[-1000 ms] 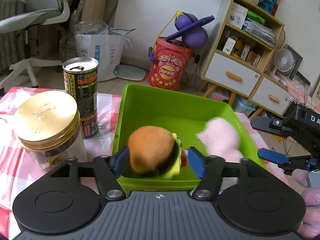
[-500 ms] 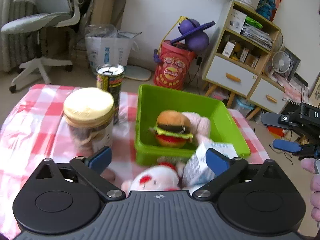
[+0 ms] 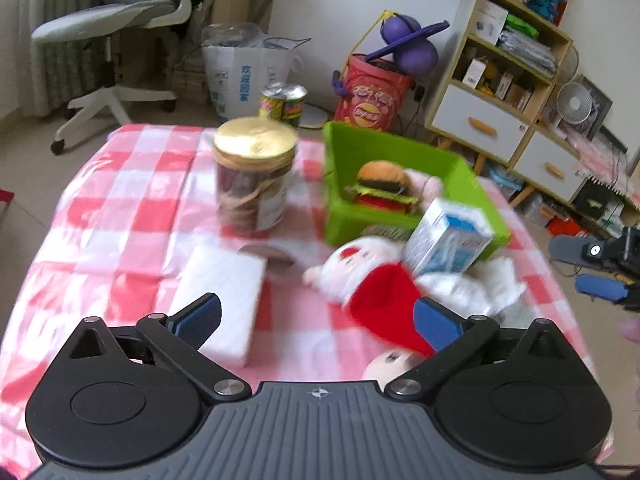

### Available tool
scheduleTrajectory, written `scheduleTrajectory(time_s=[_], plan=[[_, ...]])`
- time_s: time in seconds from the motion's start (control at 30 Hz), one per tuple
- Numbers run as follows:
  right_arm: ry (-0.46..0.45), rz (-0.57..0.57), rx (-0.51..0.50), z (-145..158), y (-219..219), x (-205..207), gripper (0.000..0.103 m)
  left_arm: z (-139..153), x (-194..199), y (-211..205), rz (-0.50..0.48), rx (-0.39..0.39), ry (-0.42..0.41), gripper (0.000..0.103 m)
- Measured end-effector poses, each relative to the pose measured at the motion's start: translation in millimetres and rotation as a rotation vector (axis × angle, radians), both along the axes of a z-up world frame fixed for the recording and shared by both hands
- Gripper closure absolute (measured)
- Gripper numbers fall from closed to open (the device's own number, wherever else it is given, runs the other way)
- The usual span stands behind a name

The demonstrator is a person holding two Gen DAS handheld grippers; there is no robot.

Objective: Organize soft objects
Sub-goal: 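Move both tools back toward the sponge and Santa plush on the table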

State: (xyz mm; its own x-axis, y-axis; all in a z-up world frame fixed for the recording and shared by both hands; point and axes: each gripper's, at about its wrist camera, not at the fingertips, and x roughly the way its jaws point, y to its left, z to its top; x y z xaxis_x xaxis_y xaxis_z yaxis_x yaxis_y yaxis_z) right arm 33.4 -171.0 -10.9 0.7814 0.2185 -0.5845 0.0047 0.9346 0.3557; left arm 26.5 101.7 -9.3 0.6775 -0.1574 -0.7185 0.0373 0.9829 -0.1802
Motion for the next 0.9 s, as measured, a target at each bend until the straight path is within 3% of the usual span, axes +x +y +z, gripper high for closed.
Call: scheduleTrajectory(time_s=[0.27,0.57,0.9], plan=[[0.066,-0.003,-0.066,-18,2,-3,0.020,-19,-12,27,0.000,0.086,-0.012,0.005],[0.061,0.076,-0.042,-28,30,1,0.020,-43,-6,49,0.058,0.075,-0.017,0.005],[-0.068,0.310,-0.120,-50,105,3,0.020,-75,0,47,0.027,0.143,-0.059,0.005]])
